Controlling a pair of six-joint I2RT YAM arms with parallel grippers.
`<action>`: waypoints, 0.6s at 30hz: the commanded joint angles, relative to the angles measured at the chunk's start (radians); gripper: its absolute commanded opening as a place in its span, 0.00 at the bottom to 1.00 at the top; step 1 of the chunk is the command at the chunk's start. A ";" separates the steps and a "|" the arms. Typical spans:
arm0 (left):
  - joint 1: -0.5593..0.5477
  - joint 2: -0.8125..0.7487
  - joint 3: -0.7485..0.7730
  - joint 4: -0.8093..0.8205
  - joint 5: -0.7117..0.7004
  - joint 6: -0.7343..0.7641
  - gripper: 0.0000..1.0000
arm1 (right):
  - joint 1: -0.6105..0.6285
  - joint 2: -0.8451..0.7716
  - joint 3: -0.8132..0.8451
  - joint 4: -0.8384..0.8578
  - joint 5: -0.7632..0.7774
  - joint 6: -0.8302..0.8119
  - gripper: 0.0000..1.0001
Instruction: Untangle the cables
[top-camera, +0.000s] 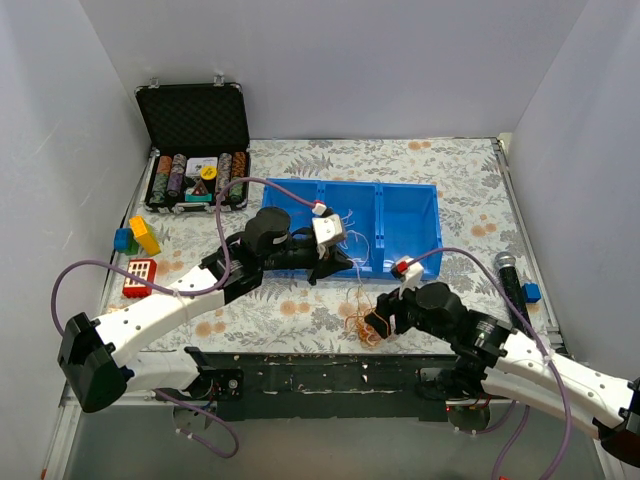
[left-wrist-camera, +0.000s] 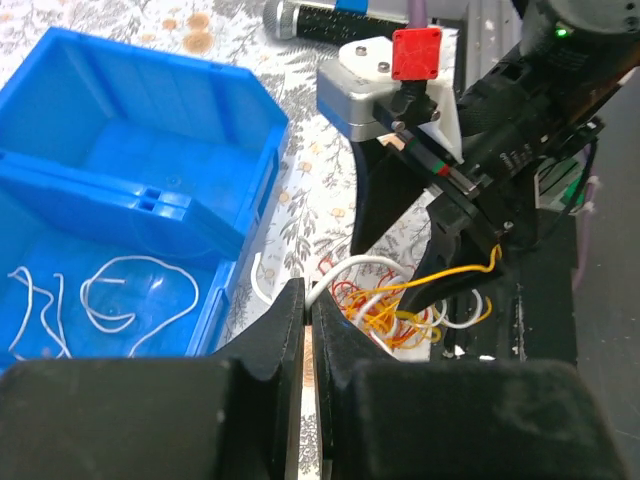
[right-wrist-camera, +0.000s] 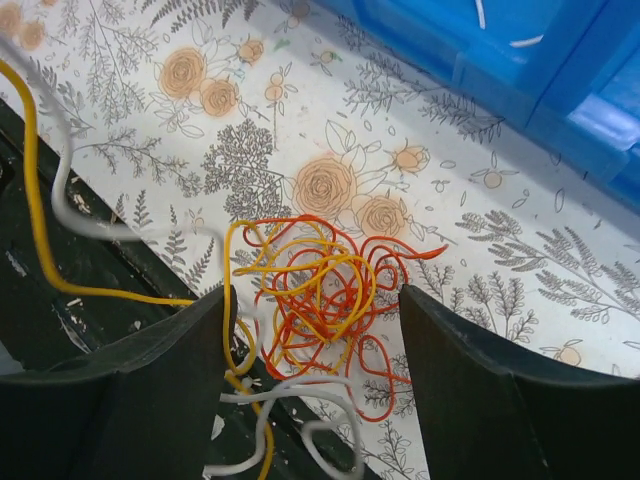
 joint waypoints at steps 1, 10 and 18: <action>0.005 -0.033 0.052 -0.033 0.072 -0.026 0.00 | 0.003 -0.014 0.125 0.003 0.049 -0.052 0.76; 0.005 -0.033 0.074 -0.059 0.101 0.017 0.00 | 0.003 -0.029 0.289 -0.096 0.169 -0.104 0.80; 0.005 -0.022 0.086 -0.063 0.083 0.042 0.00 | 0.003 -0.078 0.311 0.055 0.047 -0.116 0.75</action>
